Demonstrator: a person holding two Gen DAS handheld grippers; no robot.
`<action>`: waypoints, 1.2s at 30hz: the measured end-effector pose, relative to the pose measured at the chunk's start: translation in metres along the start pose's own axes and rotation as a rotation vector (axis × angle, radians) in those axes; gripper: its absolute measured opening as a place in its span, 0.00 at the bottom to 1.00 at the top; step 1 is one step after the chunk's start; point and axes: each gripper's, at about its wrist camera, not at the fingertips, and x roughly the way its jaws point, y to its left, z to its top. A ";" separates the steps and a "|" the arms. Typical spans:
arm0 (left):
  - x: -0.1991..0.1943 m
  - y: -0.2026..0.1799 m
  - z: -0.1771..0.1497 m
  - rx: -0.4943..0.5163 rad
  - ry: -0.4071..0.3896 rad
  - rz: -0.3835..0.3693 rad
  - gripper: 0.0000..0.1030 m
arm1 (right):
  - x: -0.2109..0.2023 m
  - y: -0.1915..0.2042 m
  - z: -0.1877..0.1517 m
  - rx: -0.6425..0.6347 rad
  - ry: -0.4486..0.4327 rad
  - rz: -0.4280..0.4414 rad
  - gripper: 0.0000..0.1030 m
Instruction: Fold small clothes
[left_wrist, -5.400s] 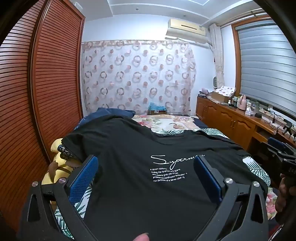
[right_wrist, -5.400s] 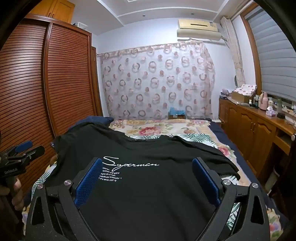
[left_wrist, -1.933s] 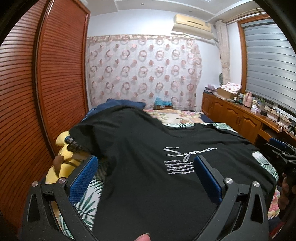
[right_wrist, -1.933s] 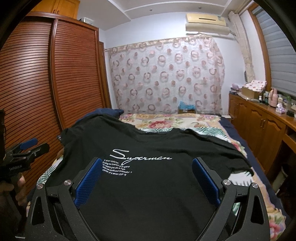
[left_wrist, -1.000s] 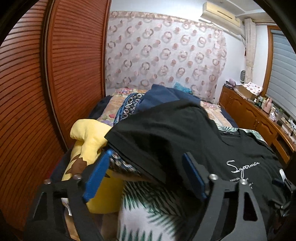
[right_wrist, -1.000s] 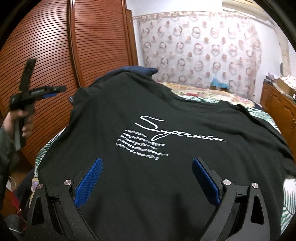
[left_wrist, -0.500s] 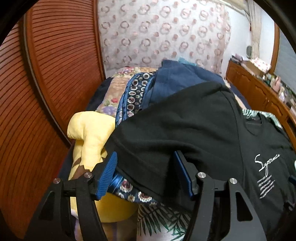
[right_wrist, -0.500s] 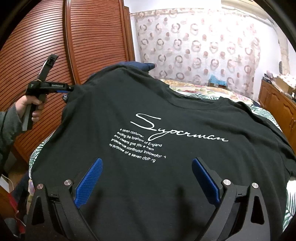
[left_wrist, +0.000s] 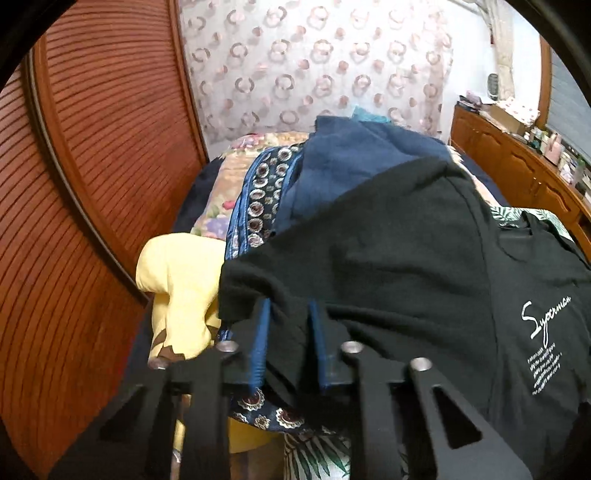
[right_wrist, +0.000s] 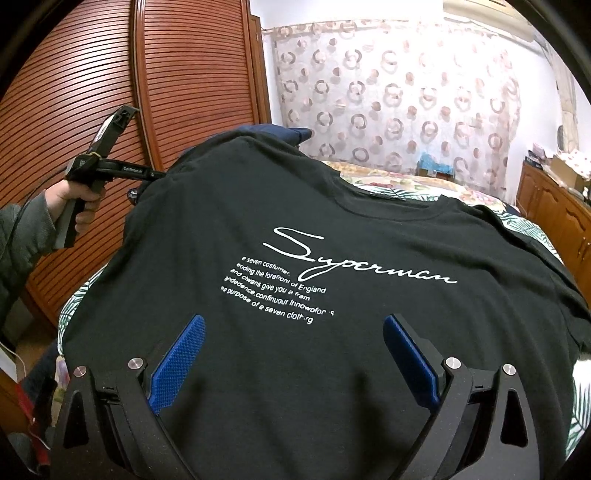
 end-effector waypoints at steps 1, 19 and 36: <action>-0.004 -0.001 0.000 0.010 -0.009 0.003 0.13 | 0.000 -0.001 0.000 0.000 0.000 -0.001 0.95; -0.106 -0.138 0.038 0.248 -0.195 -0.254 0.12 | 0.001 -0.002 -0.002 0.007 0.005 -0.007 0.95; -0.096 -0.088 -0.011 0.227 -0.179 -0.162 0.66 | 0.000 -0.009 -0.002 0.030 0.013 -0.006 0.95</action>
